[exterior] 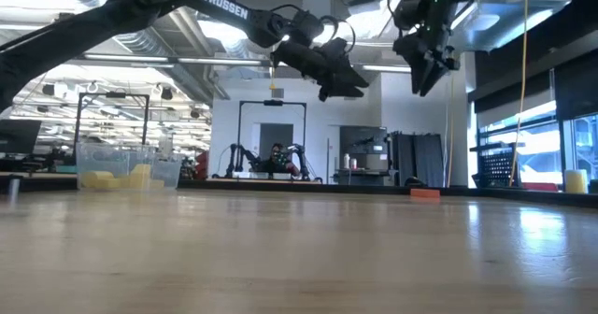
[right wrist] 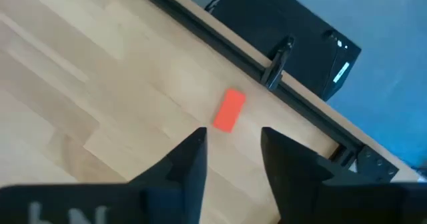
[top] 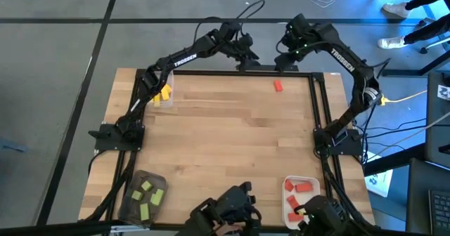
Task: Sort & place blocks by color
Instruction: Put the orange block into the white bin
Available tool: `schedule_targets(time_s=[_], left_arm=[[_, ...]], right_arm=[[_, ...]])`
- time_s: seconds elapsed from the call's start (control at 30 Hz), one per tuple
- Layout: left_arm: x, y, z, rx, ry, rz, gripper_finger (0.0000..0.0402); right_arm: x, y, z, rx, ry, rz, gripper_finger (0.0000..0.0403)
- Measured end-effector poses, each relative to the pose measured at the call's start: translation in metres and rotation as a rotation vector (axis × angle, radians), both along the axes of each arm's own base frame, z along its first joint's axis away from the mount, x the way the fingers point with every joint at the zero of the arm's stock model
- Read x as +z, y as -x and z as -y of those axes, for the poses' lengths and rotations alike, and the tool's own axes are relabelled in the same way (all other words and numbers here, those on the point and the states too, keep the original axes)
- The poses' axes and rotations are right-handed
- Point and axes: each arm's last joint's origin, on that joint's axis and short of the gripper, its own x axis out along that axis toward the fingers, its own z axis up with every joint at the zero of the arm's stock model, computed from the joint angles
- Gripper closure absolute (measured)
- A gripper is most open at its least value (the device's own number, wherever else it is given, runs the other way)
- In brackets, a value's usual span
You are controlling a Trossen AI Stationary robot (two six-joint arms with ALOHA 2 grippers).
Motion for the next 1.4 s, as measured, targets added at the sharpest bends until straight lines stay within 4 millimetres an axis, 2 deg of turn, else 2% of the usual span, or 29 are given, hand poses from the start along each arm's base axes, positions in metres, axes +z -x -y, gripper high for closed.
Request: schedule_targets(time_s=[0.2,0.37,0.57,0.97,1.27,1.4], left_arm=[[0.000,0.000,0.001,-0.041,0.019,0.008,0.0226],[0.002,0.000,0.003,-0.046,0.024,0.005,0.0226],[0.017,0.011,0.004,-0.049,0.025,0.013,0.0226],[0.071,0.036,0.017,-0.040,-0.078,0.081,0.0226],[0.078,0.040,0.019,-0.003,-0.103,0.069,0.0226],[0.077,0.041,0.019,-0.003,-0.101,0.067,0.0226]], right_arm=[[-0.019,-0.003,0.010,-0.044,-0.024,-0.080,0.0213],[-0.039,-0.011,0.021,-0.090,-0.089,-0.094,0.0188],[-0.072,-0.023,0.037,-0.080,-0.219,-0.092,0.0187],[-0.141,-0.021,0.071,-0.215,-0.393,-0.197,0.0189],[-0.191,-0.027,0.082,-0.219,-0.541,-0.213,0.0189],[-0.197,-0.029,0.083,-0.189,-0.583,-0.161,0.0189]])
